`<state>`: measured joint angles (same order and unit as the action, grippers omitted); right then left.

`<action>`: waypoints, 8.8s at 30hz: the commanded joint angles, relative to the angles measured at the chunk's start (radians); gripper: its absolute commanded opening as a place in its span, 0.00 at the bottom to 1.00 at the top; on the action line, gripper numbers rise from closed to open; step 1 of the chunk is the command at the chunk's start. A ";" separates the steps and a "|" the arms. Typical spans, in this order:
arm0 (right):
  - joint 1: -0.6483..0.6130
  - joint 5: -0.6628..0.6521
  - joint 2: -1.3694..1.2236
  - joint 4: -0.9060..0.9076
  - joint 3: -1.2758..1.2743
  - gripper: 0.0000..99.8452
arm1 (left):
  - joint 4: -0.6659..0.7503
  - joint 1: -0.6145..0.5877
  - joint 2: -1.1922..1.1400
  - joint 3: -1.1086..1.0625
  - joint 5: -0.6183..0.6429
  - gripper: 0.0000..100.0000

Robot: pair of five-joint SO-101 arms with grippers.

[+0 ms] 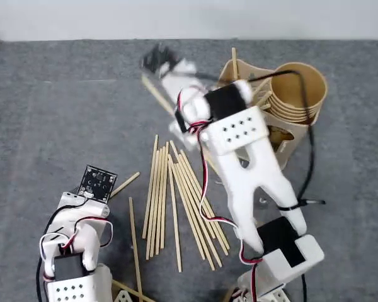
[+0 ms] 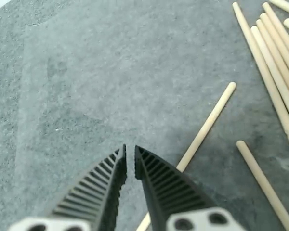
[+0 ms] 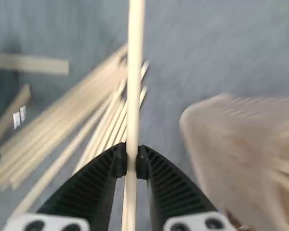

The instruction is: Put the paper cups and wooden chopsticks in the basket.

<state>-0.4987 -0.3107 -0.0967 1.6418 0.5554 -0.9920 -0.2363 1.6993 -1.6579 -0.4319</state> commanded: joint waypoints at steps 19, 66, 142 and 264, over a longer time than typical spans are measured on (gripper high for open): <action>0.216 0.101 -0.050 -0.229 0.825 0.01 | -0.002 0.005 0.015 0.004 -0.008 0.03; 0.269 0.267 -0.364 0.156 0.961 0.08 | -0.002 0.002 0.015 0.004 -0.008 0.03; -0.015 0.026 0.021 -0.136 -0.577 0.01 | -0.002 0.005 0.015 0.002 -0.008 0.03; 0.386 0.227 0.759 -0.568 -1.359 0.01 | -0.463 0.178 -2.116 1.583 -0.215 0.17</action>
<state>-0.1258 -0.0944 0.6276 1.0894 -0.8071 -1.4415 -0.0721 -0.4089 -0.1250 -0.6360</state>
